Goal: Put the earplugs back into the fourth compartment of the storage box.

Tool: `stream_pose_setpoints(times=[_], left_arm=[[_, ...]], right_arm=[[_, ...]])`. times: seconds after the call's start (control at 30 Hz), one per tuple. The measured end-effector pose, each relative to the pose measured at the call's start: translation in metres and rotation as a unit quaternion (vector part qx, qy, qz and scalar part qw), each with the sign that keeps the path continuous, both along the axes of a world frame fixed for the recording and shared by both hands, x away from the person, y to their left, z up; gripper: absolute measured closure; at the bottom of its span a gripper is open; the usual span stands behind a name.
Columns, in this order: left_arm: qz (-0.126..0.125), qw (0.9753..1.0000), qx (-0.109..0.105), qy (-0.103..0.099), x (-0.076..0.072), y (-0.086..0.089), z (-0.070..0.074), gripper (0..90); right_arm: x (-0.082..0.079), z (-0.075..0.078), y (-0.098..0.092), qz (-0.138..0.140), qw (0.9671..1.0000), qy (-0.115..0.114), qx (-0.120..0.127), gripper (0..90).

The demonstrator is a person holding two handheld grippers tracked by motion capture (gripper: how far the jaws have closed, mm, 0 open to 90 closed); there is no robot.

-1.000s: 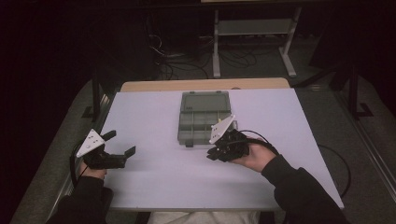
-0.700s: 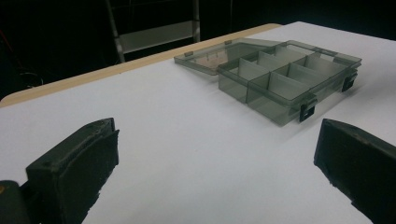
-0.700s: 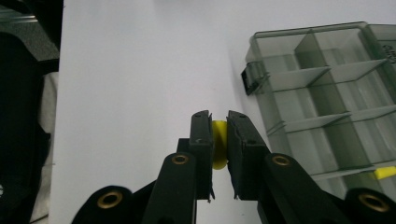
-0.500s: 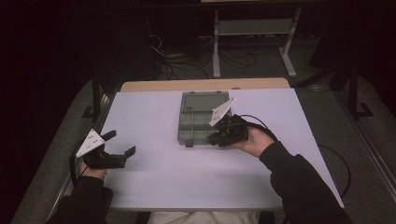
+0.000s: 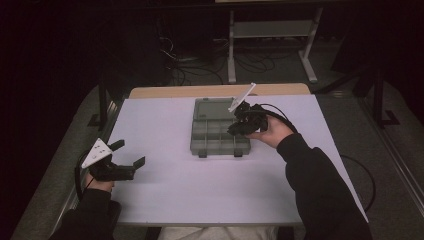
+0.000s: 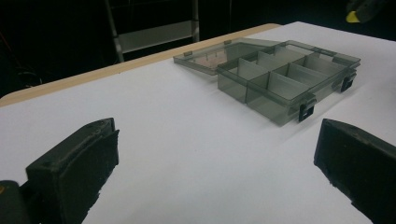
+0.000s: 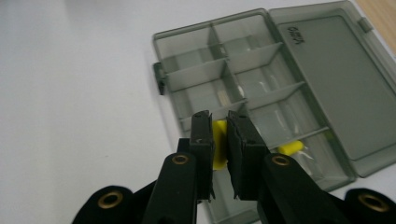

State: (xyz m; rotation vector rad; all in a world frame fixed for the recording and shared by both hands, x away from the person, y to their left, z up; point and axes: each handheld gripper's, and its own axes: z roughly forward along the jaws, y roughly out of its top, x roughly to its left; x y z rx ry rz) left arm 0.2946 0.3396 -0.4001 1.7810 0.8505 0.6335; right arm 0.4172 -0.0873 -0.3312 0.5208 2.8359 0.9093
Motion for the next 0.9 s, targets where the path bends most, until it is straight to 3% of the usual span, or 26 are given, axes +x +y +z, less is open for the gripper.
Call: stream_pose_setpoints(times=[0.17, 0.43, 0.9], left_arm=[[-0.001, 1.0, 0.0, 0.0, 0.0, 0.0, 0.0, 0.0], [-0.001, 1.0, 0.0, 0.001, 0.0, 0.0, 0.0, 0.0], [-0.002, 1.0, 0.0, 0.003, 0.001, 0.0, 0.0, 0.0]], right_arm=[[0.018, -0.004, -0.007, -0.028, 0.9995, 0.008, 0.012, 79.6], [0.033, -0.015, -0.014, -0.055, 0.9983, 0.018, 0.01, 79.7], [0.06, -0.046, -0.014, -0.091, 0.9953, 0.03, -0.013, 79.6]])
